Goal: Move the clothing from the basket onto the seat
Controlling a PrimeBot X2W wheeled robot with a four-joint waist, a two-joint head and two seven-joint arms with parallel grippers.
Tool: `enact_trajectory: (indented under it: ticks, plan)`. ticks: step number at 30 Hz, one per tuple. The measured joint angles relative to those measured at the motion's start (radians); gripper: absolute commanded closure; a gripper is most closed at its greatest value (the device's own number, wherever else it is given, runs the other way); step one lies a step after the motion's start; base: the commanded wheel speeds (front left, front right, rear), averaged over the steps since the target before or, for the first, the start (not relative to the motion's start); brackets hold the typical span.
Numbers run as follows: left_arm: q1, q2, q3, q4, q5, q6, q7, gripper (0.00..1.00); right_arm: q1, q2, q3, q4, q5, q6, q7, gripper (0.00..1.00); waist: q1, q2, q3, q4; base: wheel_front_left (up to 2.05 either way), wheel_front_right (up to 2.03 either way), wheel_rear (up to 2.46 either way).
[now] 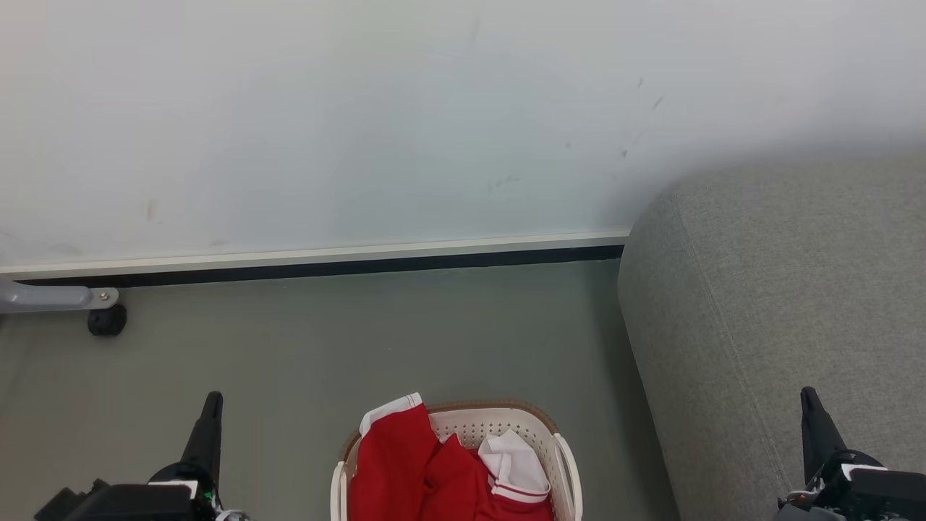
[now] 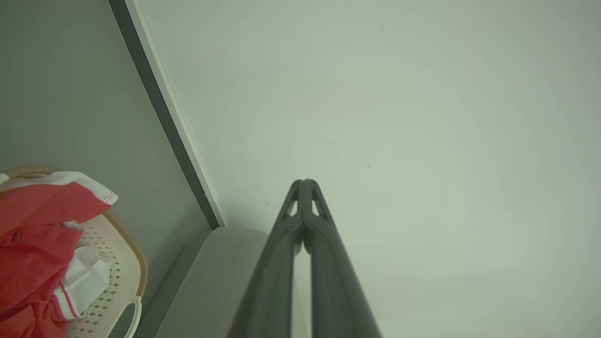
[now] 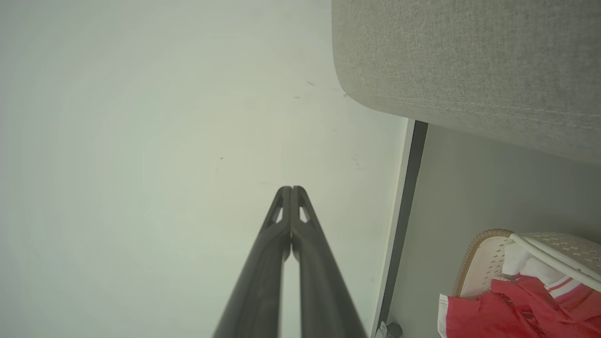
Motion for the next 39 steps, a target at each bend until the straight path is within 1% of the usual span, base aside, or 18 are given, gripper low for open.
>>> enact_trajectory:
  ticks: [39]
  plan:
    - [0.000, 0.000, 0.000, 0.000, 0.000, 0.000, 0.000, 1.00, 0.000, 0.000, 0.000, 0.000, 0.000, 0.000, 0.000, 1.00, 0.0000, 0.0000, 0.000, 0.000, 0.00, 0.00, 0.00]
